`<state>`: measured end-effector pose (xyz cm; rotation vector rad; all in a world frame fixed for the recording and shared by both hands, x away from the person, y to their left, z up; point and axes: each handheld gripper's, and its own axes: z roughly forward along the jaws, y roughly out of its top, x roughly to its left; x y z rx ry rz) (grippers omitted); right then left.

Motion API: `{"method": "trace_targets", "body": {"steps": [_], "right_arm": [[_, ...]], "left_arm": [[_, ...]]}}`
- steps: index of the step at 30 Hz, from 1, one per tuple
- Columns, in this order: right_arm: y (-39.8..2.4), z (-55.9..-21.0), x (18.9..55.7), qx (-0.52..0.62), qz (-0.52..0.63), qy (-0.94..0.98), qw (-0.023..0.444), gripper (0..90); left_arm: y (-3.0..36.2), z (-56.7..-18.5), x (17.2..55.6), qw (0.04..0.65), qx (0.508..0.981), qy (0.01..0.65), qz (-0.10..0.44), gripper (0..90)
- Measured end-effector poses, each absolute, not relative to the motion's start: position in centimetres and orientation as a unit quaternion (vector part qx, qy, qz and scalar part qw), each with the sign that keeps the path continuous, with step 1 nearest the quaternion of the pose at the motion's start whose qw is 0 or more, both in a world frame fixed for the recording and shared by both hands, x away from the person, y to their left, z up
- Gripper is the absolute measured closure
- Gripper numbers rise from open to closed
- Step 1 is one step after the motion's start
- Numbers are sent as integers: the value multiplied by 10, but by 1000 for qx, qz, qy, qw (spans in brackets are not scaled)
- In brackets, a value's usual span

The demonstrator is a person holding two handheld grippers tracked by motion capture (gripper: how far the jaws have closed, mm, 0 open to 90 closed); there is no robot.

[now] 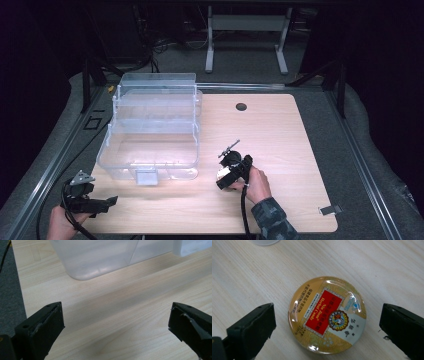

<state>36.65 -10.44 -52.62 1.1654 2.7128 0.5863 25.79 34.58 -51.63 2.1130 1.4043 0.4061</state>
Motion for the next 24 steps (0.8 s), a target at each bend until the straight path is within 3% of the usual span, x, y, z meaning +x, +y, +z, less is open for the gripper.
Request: {"method": "trace_targets", "body": {"steps": [11, 12, 13, 15, 24], "right_arm": [[-91, -536, 370, 381, 158, 908, 77, 126], [-92, -538, 371, 378, 182, 906, 59, 140], [-91, -536, 370, 381, 150, 909, 81, 143], [-92, -536, 370, 383, 147, 908, 83, 179], [-93, -538, 370, 384, 163, 906, 76, 194]], "left_arm": [[346, -515, 259, 283, 789, 524, 154, 0], [346, -515, 259, 283, 788, 525, 154, 0], [346, -515, 259, 283, 788, 525, 155, 0], [346, -515, 259, 283, 788, 524, 154, 0], [349, -515, 258, 281, 788, 526, 155, 0]]}}
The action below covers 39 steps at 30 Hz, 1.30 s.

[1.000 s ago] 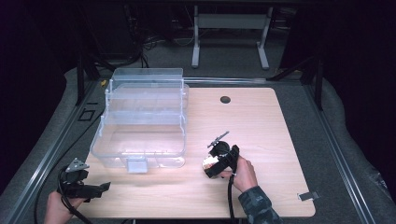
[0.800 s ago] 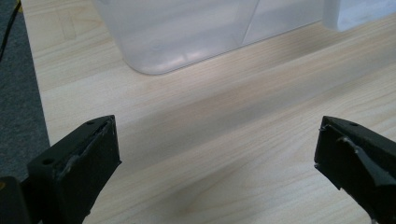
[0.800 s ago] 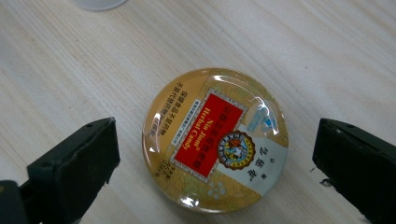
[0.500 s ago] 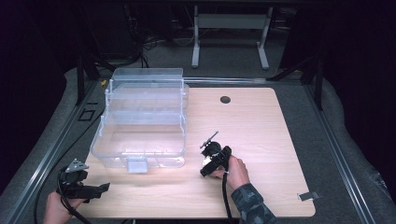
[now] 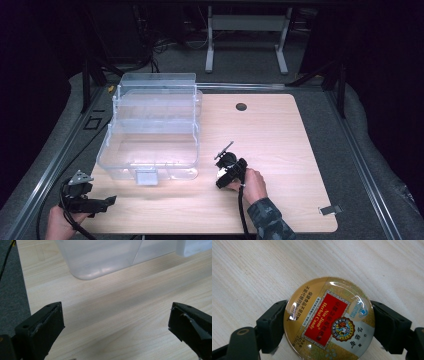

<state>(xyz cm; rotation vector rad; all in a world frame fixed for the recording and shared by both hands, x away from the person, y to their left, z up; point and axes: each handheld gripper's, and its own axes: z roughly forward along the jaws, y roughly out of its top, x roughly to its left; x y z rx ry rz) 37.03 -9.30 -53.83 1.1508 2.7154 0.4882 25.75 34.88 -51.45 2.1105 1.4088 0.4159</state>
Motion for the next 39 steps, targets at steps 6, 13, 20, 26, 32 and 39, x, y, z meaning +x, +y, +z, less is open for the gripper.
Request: {"method": "trace_targets", "body": {"steps": [6, 13, 20, 26, 32, 39], "right_arm": [[-93, -536, 369, 382, 160, 907, 72, 196], [-96, -523, 365, 379, 151, 909, 85, 197], [-103, -512, 361, 375, 160, 909, 85, 197], [-112, -503, 356, 382, 153, 906, 94, 197], [-125, -496, 352, 389, 151, 903, 103, 197], [-142, -489, 347, 402, 140, 898, 113, 197]], "left_arm": [[350, -514, 257, 283, 786, 526, 157, 0], [349, -512, 257, 284, 787, 525, 157, 0], [349, -512, 257, 281, 789, 524, 156, 0], [349, -511, 256, 281, 789, 524, 156, 0], [347, -512, 256, 278, 792, 521, 153, 0], [348, -511, 256, 273, 795, 520, 151, 0]]}}
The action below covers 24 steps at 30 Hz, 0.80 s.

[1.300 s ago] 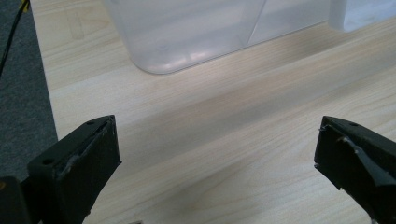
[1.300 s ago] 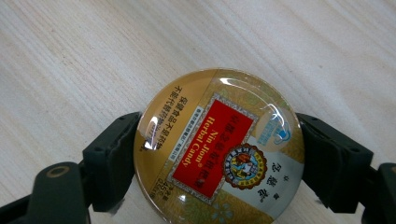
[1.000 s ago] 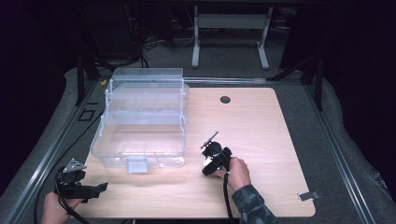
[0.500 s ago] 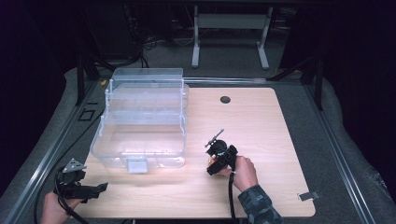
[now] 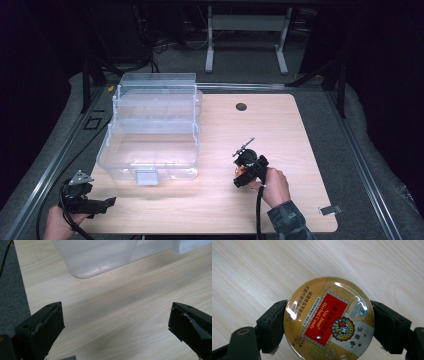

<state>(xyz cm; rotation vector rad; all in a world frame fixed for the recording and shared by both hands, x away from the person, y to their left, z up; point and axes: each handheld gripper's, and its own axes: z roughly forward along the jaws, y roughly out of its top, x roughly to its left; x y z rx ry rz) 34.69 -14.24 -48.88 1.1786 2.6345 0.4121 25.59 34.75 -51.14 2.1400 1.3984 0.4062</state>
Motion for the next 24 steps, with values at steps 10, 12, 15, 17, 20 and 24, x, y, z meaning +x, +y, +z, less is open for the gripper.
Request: {"method": "trace_targets", "body": {"steps": [10, 12, 15, 17, 20, 24], "right_arm": [[-171, -486, 338, 422, 142, 888, 114, 197], [-178, -485, 336, 427, 142, 886, 116, 197], [-188, -484, 333, 436, 139, 881, 119, 197], [-196, -484, 330, 443, 138, 878, 118, 197], [-208, -484, 327, 453, 126, 874, 125, 197], [-226, -486, 322, 469, 129, 866, 117, 197]], "left_arm": [[348, -512, 255, 272, 797, 519, 148, 0], [347, -513, 256, 272, 797, 518, 147, 0], [346, -512, 257, 272, 799, 516, 147, 0], [346, -513, 257, 273, 799, 515, 147, 0], [345, -514, 257, 272, 799, 515, 146, 0], [346, -514, 257, 273, 799, 516, 145, 0]]}}
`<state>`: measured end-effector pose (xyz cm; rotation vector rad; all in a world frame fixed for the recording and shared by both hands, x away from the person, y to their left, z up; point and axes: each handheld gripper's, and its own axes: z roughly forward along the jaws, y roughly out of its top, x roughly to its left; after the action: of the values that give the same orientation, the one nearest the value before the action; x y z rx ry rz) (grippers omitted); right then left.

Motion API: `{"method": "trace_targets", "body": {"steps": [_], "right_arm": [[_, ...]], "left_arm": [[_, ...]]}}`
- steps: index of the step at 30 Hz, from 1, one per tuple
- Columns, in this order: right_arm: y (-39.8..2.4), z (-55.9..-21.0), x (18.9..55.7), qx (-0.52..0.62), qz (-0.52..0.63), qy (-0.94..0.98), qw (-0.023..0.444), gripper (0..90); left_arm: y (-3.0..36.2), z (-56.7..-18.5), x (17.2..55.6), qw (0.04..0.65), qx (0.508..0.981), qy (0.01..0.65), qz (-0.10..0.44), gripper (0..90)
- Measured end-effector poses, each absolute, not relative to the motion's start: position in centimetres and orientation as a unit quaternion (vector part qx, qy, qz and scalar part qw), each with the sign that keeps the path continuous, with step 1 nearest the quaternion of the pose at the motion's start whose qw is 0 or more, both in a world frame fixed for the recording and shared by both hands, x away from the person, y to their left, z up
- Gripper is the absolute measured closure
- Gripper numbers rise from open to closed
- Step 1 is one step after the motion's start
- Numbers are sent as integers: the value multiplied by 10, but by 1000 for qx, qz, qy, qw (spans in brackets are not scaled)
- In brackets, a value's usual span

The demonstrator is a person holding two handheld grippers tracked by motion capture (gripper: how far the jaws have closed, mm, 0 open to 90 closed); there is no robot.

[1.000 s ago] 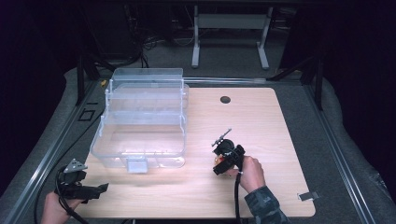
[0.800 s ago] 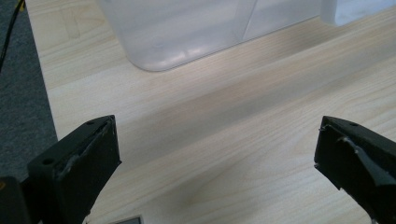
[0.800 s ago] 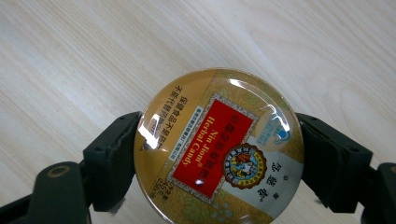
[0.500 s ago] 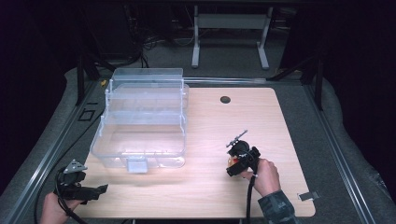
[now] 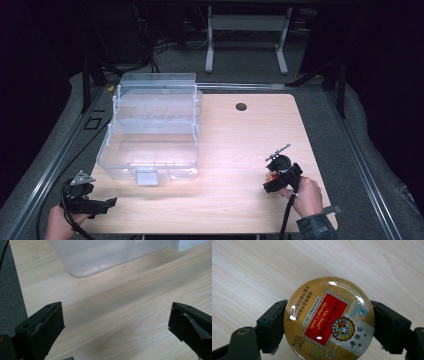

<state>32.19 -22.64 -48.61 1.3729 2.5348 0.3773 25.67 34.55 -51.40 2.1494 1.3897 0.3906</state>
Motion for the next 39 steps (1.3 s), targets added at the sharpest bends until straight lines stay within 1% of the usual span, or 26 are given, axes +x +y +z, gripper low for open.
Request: {"method": "trace_targets", "body": {"steps": [2, 3, 4, 5, 6, 7, 9, 10, 13, 15, 18, 21, 24, 39], "right_arm": [[-235, -486, 318, 479, 111, 861, 129, 197], [-239, -487, 318, 480, 127, 861, 114, 197], [-244, -487, 317, 482, 130, 860, 110, 197], [-247, -486, 314, 489, 105, 856, 133, 197], [-251, -487, 314, 492, 115, 854, 123, 197], [-255, -487, 312, 497, 100, 852, 133, 197], [-264, -489, 310, 502, 119, 849, 116, 197], [-267, -490, 308, 507, 101, 846, 128, 198], [-278, -495, 305, 517, 105, 842, 114, 198], [-285, -498, 303, 522, 97, 840, 116, 198], [-294, -503, 300, 529, 98, 836, 107, 197], [-302, -507, 299, 538, 88, 830, 119, 197], [-310, -514, 301, 548, 89, 824, 115, 197], [-324, -527, 304, 575, 91, 805, 116, 193]], "left_arm": [[345, -514, 257, 272, 799, 516, 145, 0], [345, -514, 257, 272, 799, 516, 145, 0], [345, -513, 257, 272, 799, 516, 146, 0], [345, -513, 257, 271, 800, 515, 147, 0], [344, -512, 258, 272, 799, 515, 147, 0], [344, -511, 258, 272, 800, 515, 147, 0], [343, -510, 258, 271, 801, 512, 147, 0], [343, -510, 258, 272, 801, 512, 147, 0], [342, -509, 259, 272, 801, 512, 147, 0], [342, -509, 259, 269, 803, 511, 147, 1], [341, -509, 260, 267, 805, 510, 145, 1], [339, -508, 261, 268, 805, 509, 145, 1], [337, -507, 263, 269, 806, 507, 145, 1], [340, -504, 262, 268, 805, 508, 146, 1]]}}
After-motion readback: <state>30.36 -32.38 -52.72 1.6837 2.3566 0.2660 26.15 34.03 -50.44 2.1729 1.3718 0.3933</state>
